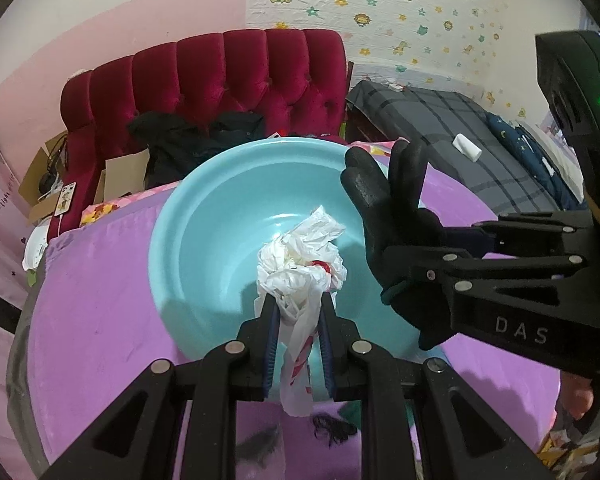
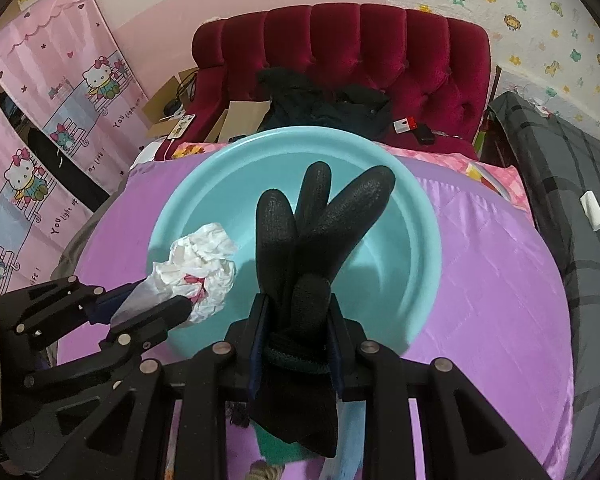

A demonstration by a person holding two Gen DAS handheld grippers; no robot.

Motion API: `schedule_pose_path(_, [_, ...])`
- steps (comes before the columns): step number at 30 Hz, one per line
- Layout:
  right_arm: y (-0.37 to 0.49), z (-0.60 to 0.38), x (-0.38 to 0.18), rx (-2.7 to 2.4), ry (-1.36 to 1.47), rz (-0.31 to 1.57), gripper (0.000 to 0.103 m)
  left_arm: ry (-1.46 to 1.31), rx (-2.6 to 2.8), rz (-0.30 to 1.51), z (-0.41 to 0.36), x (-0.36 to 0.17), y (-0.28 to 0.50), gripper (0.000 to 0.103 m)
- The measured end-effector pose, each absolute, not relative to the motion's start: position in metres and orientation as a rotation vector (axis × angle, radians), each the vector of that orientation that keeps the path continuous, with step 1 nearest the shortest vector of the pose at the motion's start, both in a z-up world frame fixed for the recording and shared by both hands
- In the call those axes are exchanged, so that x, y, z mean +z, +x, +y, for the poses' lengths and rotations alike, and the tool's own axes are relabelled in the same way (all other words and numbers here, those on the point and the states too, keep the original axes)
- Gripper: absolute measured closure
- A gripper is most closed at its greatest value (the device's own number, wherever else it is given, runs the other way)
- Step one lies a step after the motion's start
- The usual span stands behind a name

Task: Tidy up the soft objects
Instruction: 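Carry the black glove and white bag bundle with both tools over the blue basin, then open both tools to drop the glove and bag bundle into the basin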

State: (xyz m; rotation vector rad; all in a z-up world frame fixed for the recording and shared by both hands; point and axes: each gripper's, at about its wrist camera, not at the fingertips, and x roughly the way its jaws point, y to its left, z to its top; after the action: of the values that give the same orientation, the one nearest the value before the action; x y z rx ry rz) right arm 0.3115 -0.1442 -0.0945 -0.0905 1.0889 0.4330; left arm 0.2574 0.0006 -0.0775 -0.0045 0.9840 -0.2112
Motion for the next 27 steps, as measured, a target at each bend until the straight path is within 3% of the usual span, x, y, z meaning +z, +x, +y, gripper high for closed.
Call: schedule_pose_path(27, [0.382, -0.128, -0.173, 0.422, -0.073, 1.183, 0.073, -0.011, -0.185, 1.061, -0.002, -0.152, 0.318, 0.082])
